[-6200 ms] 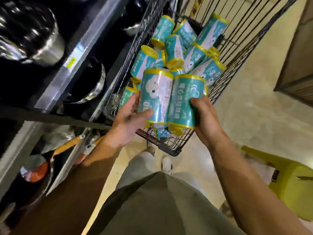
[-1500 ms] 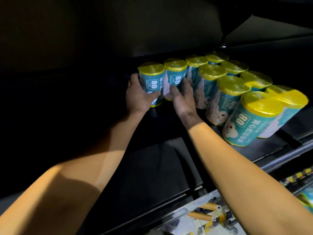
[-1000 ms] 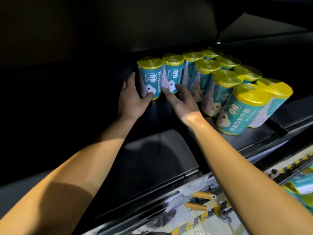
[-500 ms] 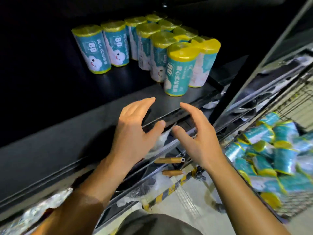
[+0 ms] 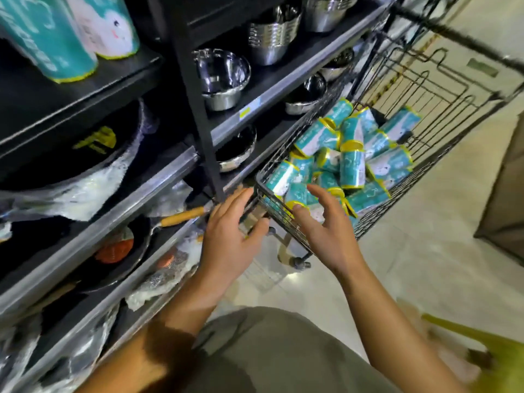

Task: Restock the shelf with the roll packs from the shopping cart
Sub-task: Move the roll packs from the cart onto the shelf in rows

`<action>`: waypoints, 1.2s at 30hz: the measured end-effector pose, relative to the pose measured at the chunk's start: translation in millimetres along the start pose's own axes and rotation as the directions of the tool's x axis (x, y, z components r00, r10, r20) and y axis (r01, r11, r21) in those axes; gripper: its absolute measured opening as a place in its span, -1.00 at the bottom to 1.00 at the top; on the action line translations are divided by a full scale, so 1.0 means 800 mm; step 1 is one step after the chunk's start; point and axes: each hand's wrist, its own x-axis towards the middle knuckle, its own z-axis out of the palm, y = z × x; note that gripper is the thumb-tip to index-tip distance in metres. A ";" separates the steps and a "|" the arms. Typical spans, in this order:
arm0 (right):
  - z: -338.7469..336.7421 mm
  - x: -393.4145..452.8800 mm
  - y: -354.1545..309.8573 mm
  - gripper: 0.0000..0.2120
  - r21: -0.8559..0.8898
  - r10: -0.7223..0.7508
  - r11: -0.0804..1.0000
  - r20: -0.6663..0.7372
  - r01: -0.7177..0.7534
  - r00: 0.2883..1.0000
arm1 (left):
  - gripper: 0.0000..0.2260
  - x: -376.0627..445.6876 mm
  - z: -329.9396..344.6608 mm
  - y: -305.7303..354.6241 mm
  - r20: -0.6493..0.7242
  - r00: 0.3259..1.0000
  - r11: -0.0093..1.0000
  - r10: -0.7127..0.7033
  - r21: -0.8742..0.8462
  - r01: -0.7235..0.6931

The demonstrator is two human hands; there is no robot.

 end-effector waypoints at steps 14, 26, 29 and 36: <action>-0.045 0.083 0.162 -0.36 0.063 0.433 0.901 -0.126 -0.429 0.892 | -0.40 0.105 0.151 0.018 0.406 0.911 0.992 -0.073 0.121 0.026; -0.013 0.257 0.275 -0.44 0.128 0.771 0.637 -0.118 -0.760 0.626 | -0.46 0.269 0.277 -0.057 0.699 0.703 0.947 -0.131 0.297 -0.120; 0.005 0.286 0.313 -0.12 0.070 0.828 0.558 -0.108 -0.827 0.550 | -0.45 0.286 0.302 -0.072 0.749 0.648 0.951 -0.134 0.282 -0.129; 0.009 0.300 0.312 -0.28 0.087 0.881 0.463 -0.158 -0.882 0.447 | -0.40 0.298 0.327 -0.087 0.818 0.559 0.953 -0.135 0.261 -0.153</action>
